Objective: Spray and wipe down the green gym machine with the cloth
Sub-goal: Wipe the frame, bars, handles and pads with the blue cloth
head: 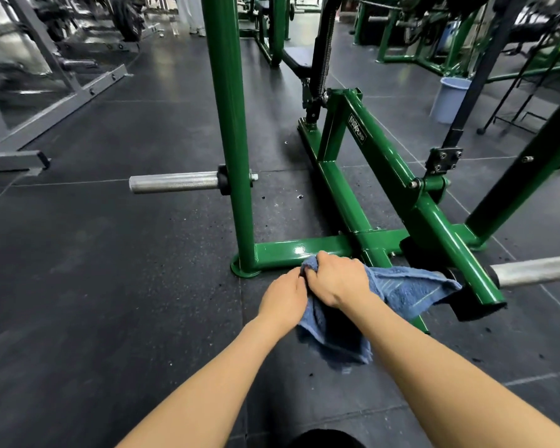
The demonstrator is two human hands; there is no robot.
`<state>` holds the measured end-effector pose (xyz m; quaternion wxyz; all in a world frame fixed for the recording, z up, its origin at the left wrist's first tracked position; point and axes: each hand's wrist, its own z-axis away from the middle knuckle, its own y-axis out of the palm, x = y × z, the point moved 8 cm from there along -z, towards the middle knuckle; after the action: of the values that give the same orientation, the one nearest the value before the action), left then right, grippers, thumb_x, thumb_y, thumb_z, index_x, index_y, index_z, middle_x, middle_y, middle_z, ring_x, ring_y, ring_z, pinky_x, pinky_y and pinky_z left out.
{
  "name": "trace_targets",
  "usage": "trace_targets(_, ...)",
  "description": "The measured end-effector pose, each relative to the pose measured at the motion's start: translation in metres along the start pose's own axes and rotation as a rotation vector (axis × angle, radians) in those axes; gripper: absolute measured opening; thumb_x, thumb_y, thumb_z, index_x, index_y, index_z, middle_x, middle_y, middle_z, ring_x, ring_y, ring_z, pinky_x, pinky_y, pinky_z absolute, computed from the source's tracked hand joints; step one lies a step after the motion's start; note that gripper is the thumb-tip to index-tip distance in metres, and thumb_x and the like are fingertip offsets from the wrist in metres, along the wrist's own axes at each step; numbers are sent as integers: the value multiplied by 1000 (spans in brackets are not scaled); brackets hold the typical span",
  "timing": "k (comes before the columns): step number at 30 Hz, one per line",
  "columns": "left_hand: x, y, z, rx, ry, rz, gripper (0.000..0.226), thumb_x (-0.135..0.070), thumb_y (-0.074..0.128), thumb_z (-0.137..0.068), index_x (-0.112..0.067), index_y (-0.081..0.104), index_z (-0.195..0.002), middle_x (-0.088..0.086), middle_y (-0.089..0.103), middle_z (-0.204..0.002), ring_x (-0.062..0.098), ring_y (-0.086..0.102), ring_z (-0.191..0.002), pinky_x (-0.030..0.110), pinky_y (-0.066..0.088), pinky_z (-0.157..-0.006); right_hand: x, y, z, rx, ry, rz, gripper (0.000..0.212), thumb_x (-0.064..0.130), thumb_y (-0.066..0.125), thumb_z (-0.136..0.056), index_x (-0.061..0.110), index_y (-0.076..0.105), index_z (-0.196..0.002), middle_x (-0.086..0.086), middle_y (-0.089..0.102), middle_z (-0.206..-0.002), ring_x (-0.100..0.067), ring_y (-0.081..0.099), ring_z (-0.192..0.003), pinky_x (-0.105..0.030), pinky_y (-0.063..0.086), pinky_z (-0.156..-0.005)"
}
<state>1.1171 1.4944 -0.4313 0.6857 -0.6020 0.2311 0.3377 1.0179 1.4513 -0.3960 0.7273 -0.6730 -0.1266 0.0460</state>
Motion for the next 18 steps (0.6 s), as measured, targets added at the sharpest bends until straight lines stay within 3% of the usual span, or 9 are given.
trace_targets(2, -1, -4, 10, 17, -59, 106, 38, -28, 31, -103, -13, 64, -91, 9, 67, -105, 28, 59, -102, 37, 45, -89, -1, -8, 12, -84, 41, -29, 31, 45, 32, -93, 17, 45, -88, -10, 66, -102, -33, 59, -96, -40, 36, -82)
trace_targets(4, -4, -13, 17, 19, -87, 170, 49, -40, 30, -103, -12, 70, -96, 7, 69, -106, 24, 60, -103, 35, 46, -92, 3, -19, 35, -226, 95, -142, 31, 46, 34, -91, 17, 43, -84, -9, 65, -95, -34, 58, -92, -41, 36, -82)
trace_targets(7, -4, -24, 24, -24, -119, 413, 53, -56, 35, -98, -19, 69, -116, 0, 67, -120, 16, 58, -114, 34, 42, -103, 13, -23, 56, -223, 234, -716, 31, 44, 43, -95, 14, 52, -94, -2, 64, -95, -28, 58, -95, -39, 43, -84)
trace_targets(10, -1, -35, 30, 16, -144, 805, 65, -70, 52, -78, -23, 64, -122, -1, 67, -121, 9, 62, -110, 31, 46, -99, 47, -16, 53, 2, 294, -1385, 24, 36, 52, -94, 15, 60, -101, -2, 66, -99, -19, 64, -97, -30, 49, -81)
trace_targets(13, 9, -60, 30, 111, -159, 950, 51, -55, 71, -76, -28, 63, -119, 0, 72, -111, 14, 68, -104, 31, 49, -91, 81, -5, 54, 426, 325, -1800, 40, 42, 46, -96, 12, 72, -95, -12, 72, -102, -24, 68, -96, -38, 50, -93)
trace_targets(15, 13, -77, 28, 102, -159, 910, 36, -33, 73, -81, -25, 64, -115, 4, 72, -110, 18, 68, -102, 35, 51, -94, 89, -3, 53, 573, 308, -1824, 55, 54, 37, -97, 11, 71, -103, -11, 71, -106, -25, 66, -102, -40, 48, -96)
trace_targets(16, 17, -83, 27, 37, -182, 855, 27, -21, 69, -85, -21, 65, -111, 7, 71, -109, 20, 68, -99, 34, 51, -91, 85, -2, 49, 546, 286, -1704, 58, 58, 36, -96, 12, 70, -108, -7, 70, -110, -23, 64, -106, -40, 46, -97)
trace_targets(18, 26, -92, 25, -172, -244, 700, 22, -7, 60, -86, -17, 64, -105, 10, 70, -105, 23, 65, -92, 33, 49, -81, 62, -15, 34, 321, 109, -1208, 54, 54, 38, -94, 11, 68, -108, -1, 62, -121, -19, 52, -124, -35, 37, -104)
